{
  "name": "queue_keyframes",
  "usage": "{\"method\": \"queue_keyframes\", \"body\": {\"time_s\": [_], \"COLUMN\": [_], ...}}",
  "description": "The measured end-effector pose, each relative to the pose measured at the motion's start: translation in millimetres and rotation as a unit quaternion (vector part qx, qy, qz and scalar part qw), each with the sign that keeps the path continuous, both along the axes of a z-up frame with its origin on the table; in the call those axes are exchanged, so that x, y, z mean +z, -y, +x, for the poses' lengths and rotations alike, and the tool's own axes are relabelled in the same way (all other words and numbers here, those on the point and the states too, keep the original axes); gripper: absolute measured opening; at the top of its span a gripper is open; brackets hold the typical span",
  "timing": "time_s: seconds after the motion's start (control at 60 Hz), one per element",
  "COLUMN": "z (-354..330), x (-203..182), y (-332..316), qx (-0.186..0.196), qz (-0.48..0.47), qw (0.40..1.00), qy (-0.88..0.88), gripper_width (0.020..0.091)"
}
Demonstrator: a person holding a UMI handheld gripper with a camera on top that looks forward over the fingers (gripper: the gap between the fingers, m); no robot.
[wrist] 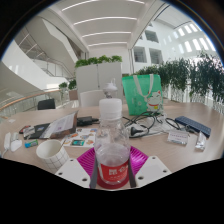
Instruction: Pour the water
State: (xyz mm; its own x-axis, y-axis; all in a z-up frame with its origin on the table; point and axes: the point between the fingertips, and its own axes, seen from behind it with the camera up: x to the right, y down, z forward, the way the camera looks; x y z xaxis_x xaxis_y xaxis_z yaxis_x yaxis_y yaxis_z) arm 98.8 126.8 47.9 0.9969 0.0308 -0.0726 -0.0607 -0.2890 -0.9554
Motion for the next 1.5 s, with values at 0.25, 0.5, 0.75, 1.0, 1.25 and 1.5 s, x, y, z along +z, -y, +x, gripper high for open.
{"method": "queue_keyframes", "body": {"time_s": [0.25,0.5,0.75,1.0,1.25,1.5], "z": [-4.4,-11.7,-63.2,-141.7,-167.8,-121.8], "x": [1.4,3.5,60.5,124.2,164.5,172.4], "y": [0.1,46.5,145.9,238.2,283.3,284.3], "qx": [-0.008,-0.037,-0.060,-0.086,-0.083,-0.075], "qz": [-0.007,-0.049,-0.068,-0.076,-0.070,-0.054], "qw": [1.000,0.998,0.996,0.993,0.994,0.996], "qy": [0.016,0.000,0.007,0.019,0.006,0.005], "gripper_width": [0.0563,0.0834,0.0839,0.0841,0.0843,0.0849]}}
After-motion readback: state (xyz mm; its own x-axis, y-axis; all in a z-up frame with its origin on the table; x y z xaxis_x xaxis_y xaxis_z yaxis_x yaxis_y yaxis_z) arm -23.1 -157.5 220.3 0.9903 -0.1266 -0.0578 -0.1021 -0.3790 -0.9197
